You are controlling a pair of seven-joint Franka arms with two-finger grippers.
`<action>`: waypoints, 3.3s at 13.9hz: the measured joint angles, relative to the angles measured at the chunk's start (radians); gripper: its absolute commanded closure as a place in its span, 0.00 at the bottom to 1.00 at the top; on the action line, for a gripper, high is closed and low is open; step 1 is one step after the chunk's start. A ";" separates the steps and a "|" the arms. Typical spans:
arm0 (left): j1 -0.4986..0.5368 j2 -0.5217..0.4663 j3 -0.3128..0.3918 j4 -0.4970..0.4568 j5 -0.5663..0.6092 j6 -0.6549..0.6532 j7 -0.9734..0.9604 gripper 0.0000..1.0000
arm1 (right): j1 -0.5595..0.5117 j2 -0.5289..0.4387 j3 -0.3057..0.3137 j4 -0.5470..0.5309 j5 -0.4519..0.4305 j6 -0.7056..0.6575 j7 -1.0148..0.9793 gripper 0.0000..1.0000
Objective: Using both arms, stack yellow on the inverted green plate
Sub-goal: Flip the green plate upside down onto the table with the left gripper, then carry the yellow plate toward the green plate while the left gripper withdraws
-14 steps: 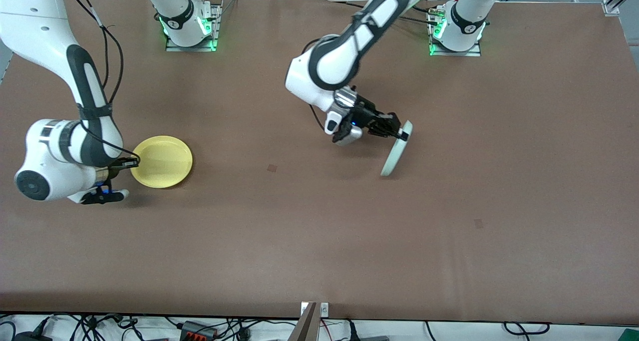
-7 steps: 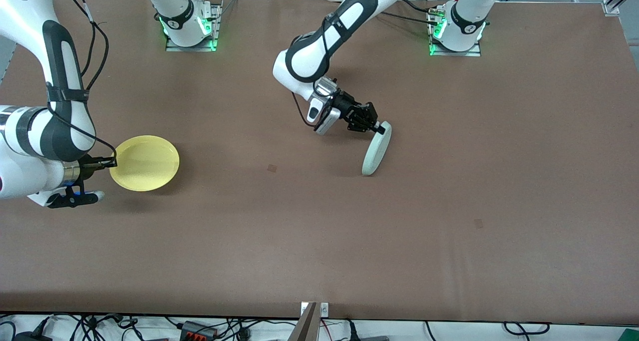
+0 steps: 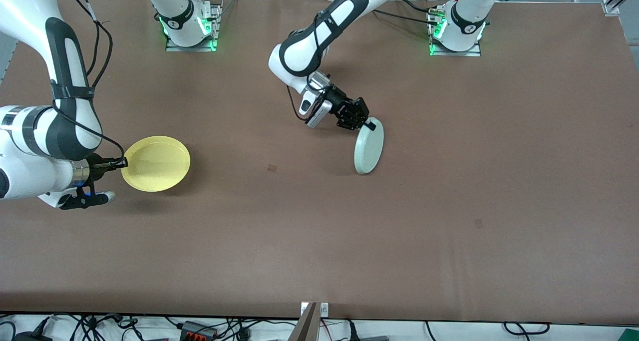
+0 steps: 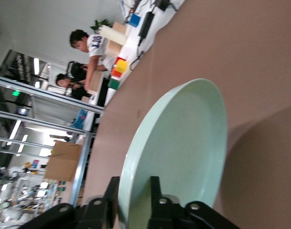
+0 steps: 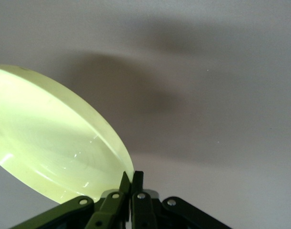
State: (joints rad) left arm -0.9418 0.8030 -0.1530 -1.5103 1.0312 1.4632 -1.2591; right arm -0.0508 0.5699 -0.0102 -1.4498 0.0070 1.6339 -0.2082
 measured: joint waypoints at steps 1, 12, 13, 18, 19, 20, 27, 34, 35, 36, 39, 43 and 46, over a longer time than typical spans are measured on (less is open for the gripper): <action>0.016 0.001 0.000 0.013 -0.036 0.054 -0.011 0.00 | 0.000 -0.001 0.000 0.000 0.002 0.000 0.000 1.00; 0.293 -0.026 -0.052 0.122 -0.605 0.527 -0.014 0.00 | -0.001 -0.001 0.000 -0.001 0.049 -0.001 0.000 1.00; 0.316 -0.025 -0.073 0.112 -0.610 0.559 -0.014 0.00 | -0.002 0.001 0.000 -0.002 0.049 -0.002 0.000 1.00; 0.367 -0.021 -0.097 -0.011 -0.613 0.747 -0.010 0.00 | -0.011 0.030 -0.002 -0.009 0.049 -0.005 0.000 1.00; 0.371 -0.023 -0.098 -0.013 -0.613 0.750 -0.010 0.00 | -0.013 0.032 -0.004 -0.014 0.049 -0.006 0.000 1.00; 0.374 -0.024 -0.099 -0.014 -0.613 0.750 -0.010 0.00 | -0.015 0.036 -0.005 -0.019 0.049 -0.006 0.000 1.00; 0.421 -0.083 -0.101 -0.014 -0.613 0.764 0.036 0.00 | -0.023 0.044 -0.006 -0.027 0.049 -0.007 0.000 1.00; 0.499 -0.139 -0.100 -0.023 -0.612 0.674 0.300 0.00 | 0.000 0.039 0.018 -0.025 0.173 -0.016 0.031 1.00; 0.533 -0.164 -0.100 -0.023 -0.612 0.624 0.370 0.00 | 0.022 0.039 0.025 -0.025 0.221 -0.018 0.061 1.00; 0.569 -0.192 -0.101 -0.023 -0.612 0.567 0.438 0.00 | 0.052 0.041 0.029 -0.025 0.258 -0.018 0.092 1.00; 0.648 -0.263 -0.103 -0.025 -0.613 0.429 0.610 0.00 | 0.169 0.064 0.034 -0.017 0.350 0.011 0.237 1.00; 0.782 -0.365 -0.128 -0.023 -0.696 0.364 0.851 0.00 | 0.342 0.141 0.037 0.061 0.491 0.122 0.471 1.00; 0.874 -0.459 -0.139 -0.013 -0.760 0.223 0.987 0.00 | 0.453 0.209 0.037 0.126 0.575 0.230 0.608 1.00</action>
State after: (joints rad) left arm -0.0675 0.3439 -0.2915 -1.5234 0.2713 1.6860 -0.2721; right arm 0.4025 0.7789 0.0269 -1.3235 0.5825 1.8637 0.4000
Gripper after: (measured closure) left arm 0.000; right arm 0.974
